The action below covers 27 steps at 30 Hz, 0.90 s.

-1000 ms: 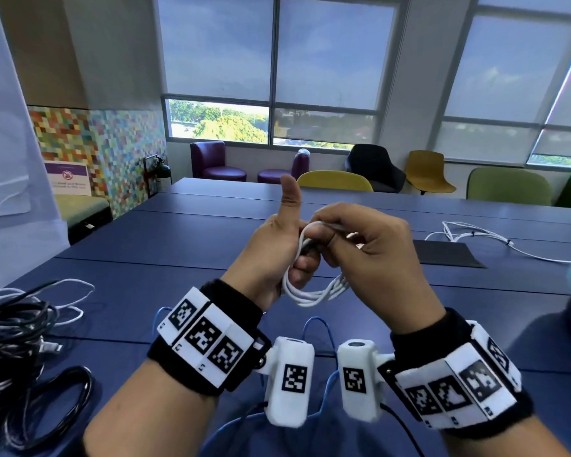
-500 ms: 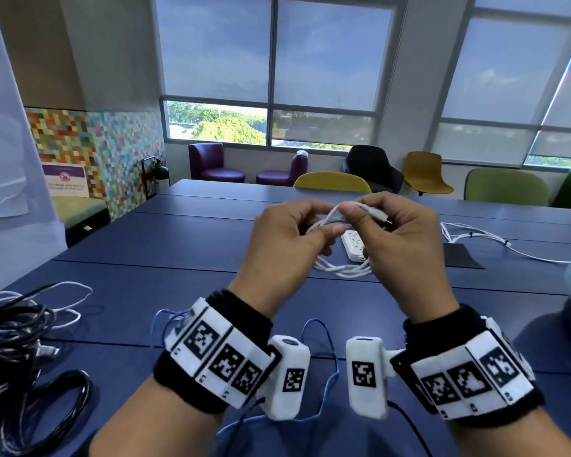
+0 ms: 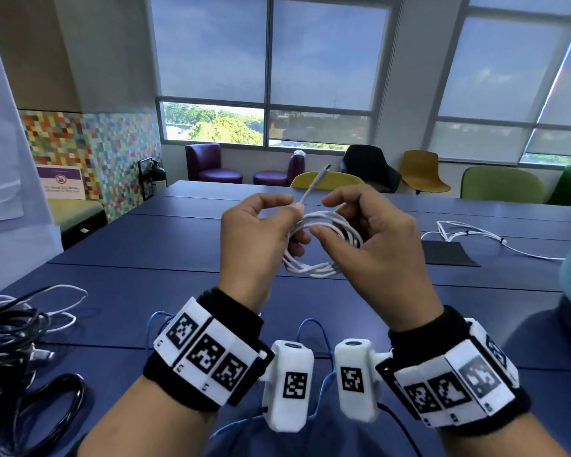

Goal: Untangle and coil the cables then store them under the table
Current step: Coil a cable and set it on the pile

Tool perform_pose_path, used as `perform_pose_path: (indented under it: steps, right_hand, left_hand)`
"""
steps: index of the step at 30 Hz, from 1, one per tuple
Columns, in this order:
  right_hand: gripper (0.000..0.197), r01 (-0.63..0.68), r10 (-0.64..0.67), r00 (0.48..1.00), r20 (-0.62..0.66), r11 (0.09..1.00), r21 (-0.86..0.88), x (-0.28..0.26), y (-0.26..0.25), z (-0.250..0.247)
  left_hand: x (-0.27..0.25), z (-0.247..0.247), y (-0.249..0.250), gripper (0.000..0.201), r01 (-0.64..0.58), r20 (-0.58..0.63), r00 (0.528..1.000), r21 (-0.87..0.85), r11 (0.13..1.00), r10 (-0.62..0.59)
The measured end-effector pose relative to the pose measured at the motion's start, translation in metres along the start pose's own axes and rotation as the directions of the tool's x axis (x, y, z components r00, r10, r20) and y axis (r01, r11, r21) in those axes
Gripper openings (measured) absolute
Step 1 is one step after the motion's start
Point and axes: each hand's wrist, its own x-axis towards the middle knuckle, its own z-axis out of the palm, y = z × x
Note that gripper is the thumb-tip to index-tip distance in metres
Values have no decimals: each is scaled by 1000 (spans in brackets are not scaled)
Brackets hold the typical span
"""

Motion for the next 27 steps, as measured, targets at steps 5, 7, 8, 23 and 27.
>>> perform_pose_path:
  steps: [5, 7, 8, 23, 27]
  right_hand:
    - [28, 169, -164, 986, 41, 962, -215, 0, 8, 4]
    - [27, 201, -191, 979, 63, 945, -258, -1, 10, 7]
    - [25, 203, -192, 979, 68, 941, -272, -1, 11, 9]
    - [20, 16, 66, 973, 223, 938, -345, -5, 4, 12]
    - [12, -26, 146, 963, 226, 888, -460, -6, -1, 10]
  left_hand:
    - [8, -9, 4, 13, -30, 92, 996, 164, 986, 15]
    - [9, -11, 6, 19, -73, 117, 992, 252, 965, 45]
    - [10, -12, 6, 20, -96, 136, 989, 294, 951, 58]
    - [7, -9, 6, 44, -282, 310, 947, 678, 679, 83]
    - [3, -5, 4, 45, -310, 333, 938, 679, 665, 97]
